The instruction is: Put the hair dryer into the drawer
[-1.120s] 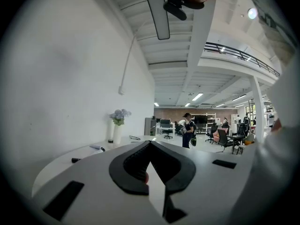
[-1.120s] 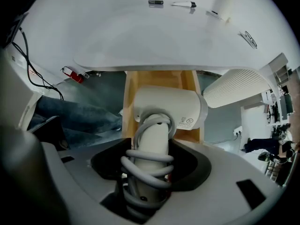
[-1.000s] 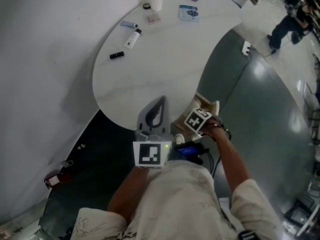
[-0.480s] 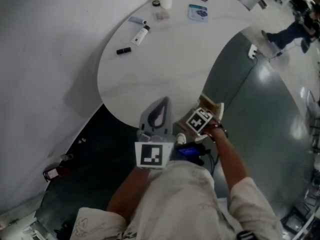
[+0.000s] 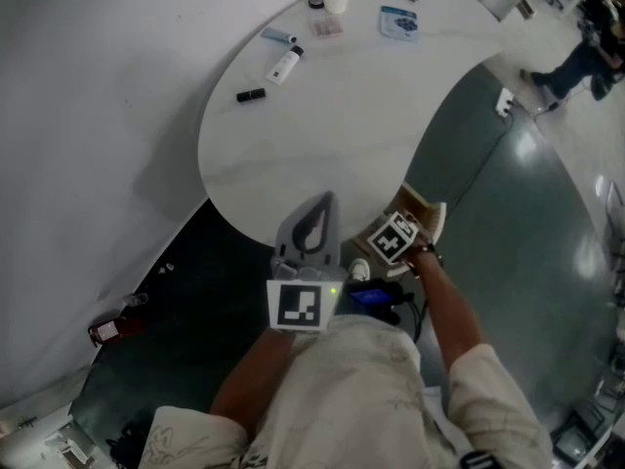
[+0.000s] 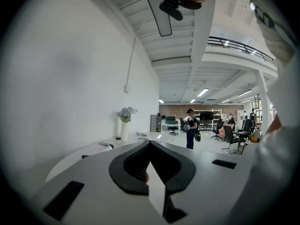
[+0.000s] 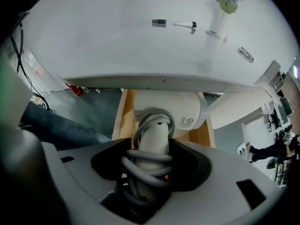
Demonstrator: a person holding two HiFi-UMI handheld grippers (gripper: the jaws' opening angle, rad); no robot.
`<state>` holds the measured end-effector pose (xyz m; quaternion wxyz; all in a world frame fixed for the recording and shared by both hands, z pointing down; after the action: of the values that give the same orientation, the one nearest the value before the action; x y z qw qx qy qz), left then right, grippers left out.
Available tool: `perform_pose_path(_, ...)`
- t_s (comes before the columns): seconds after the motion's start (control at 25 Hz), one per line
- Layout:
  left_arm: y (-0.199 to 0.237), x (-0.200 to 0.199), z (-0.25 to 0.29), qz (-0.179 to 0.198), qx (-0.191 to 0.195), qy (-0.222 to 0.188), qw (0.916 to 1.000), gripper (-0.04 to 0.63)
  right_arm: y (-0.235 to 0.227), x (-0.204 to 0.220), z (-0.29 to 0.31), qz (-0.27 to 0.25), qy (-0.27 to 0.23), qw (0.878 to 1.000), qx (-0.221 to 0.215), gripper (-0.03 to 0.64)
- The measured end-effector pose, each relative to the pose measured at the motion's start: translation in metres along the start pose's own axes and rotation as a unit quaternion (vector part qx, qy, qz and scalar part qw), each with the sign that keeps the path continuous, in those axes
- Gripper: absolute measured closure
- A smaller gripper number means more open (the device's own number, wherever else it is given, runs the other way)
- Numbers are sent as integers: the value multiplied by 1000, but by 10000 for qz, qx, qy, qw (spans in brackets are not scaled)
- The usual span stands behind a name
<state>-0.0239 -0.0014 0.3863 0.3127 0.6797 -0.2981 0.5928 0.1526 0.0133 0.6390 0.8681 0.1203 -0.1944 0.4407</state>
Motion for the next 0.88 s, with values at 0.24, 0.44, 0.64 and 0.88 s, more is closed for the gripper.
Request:
perform_pose_path(0.24,2,5,-3,15,-77,113,9999,594,0,-3,13,171,-146,9997,-104,360)
perform_pose_path(0.44,3,7,-4,51,-102,170,9998,594,2,-5,19,119,-58,9998,-161,360)
perform_pose_path(0.64,2,10,-4,13,-144,225,9996,594,5,-14,22,-70,-230,9994,-264,360)
perform_pose_path(0.88,3,9,-4,46,-174,232,9996,594,1,-16,21,135,-761,9970,-14,360)
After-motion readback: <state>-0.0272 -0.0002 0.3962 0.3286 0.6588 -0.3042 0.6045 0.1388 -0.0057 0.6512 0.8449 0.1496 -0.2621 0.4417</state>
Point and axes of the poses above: the fingertips, and each gripper's own axes: z forward along the fingers, y to its left, x out of its underside, the point moved 9 cm from there along -z, backward along the fingers, and after that the axes turned 14 degrees about -y, right-handed, at the moved point
